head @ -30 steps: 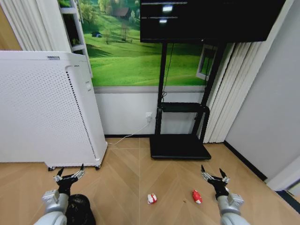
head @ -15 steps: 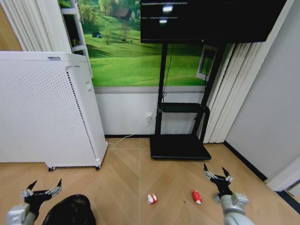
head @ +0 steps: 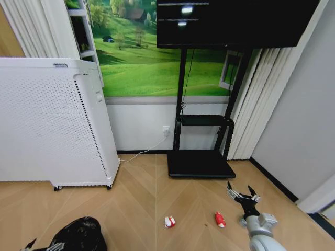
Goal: Pick up the trash bin and place the garbage on the floor into it.
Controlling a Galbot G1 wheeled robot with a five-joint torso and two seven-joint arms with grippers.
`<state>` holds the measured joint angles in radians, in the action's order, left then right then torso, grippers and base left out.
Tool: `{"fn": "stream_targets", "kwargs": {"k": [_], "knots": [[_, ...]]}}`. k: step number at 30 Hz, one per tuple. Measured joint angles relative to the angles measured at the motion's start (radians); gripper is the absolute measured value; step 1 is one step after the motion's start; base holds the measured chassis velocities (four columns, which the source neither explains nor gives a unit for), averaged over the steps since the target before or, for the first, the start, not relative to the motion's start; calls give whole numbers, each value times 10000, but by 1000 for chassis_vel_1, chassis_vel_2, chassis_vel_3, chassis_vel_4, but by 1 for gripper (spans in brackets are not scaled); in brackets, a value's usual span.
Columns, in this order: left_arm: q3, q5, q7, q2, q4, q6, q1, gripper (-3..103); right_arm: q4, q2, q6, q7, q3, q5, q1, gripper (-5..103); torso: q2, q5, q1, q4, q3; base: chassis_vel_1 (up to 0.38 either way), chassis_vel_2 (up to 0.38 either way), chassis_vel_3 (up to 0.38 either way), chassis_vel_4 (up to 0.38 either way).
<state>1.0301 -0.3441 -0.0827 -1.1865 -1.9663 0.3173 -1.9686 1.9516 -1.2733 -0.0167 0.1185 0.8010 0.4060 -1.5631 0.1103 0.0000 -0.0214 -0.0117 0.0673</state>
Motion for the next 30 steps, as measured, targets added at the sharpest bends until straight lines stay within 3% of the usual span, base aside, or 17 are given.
{"fn": "stream_targets", "kwargs": {"k": [18,21,23,30], "knots": [[-326,97,265,186,1175,134,902,103,-74,-106,61,24,-165,-201,86,100,9,1,-3,-1,7,0,0,0,0],[-515,149,436,204,1712,103,1425,86,-101,-110,70,34,-174,-267,68,100,11,0,-4,-2,10,0,0,0,0],[-548,206,596,194,1872,92,1519,86,-141,-98,71,36,-155,-285,66,100,11,0,-3,-1,10,0,0,0,0],[-626,427,860,60,2440,-179,1862,59,-239,-63,71,50,-198,-330,187,100,14,3,-4,1,12,0,0,0,0]]}}
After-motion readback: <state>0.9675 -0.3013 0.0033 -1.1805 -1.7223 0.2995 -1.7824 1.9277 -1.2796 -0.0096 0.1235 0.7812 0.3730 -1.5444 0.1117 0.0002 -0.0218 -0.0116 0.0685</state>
